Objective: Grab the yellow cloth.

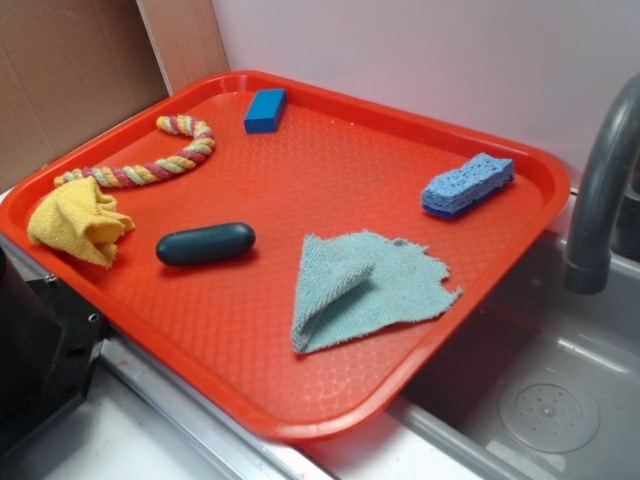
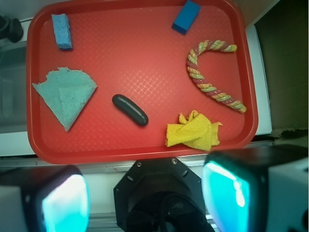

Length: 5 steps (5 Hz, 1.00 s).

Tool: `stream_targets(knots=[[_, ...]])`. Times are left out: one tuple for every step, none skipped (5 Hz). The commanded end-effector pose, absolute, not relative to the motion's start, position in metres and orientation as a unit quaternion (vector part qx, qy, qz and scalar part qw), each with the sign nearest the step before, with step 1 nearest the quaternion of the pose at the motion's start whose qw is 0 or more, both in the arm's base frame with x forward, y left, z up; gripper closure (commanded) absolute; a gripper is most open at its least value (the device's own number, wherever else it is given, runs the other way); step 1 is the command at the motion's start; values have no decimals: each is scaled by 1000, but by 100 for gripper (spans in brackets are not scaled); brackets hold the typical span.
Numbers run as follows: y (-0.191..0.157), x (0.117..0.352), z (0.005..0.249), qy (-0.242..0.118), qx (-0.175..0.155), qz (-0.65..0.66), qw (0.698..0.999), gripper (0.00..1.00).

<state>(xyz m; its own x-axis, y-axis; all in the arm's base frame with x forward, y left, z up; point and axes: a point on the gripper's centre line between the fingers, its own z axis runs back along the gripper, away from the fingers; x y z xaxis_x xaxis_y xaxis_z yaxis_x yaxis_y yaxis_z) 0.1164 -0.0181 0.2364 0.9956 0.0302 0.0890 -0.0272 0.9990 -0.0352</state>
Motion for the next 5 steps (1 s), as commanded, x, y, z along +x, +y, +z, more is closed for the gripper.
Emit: stream_targets(knots=[[-18,116,236,-45,-17,14,999,0],[32,138,186,-9,16,74,997,0],[62,142,139,5,48,86,995,0],[83,131,92,-16,-4,32,999,0],[93,123,78,-30,-38,-11,999,0]])
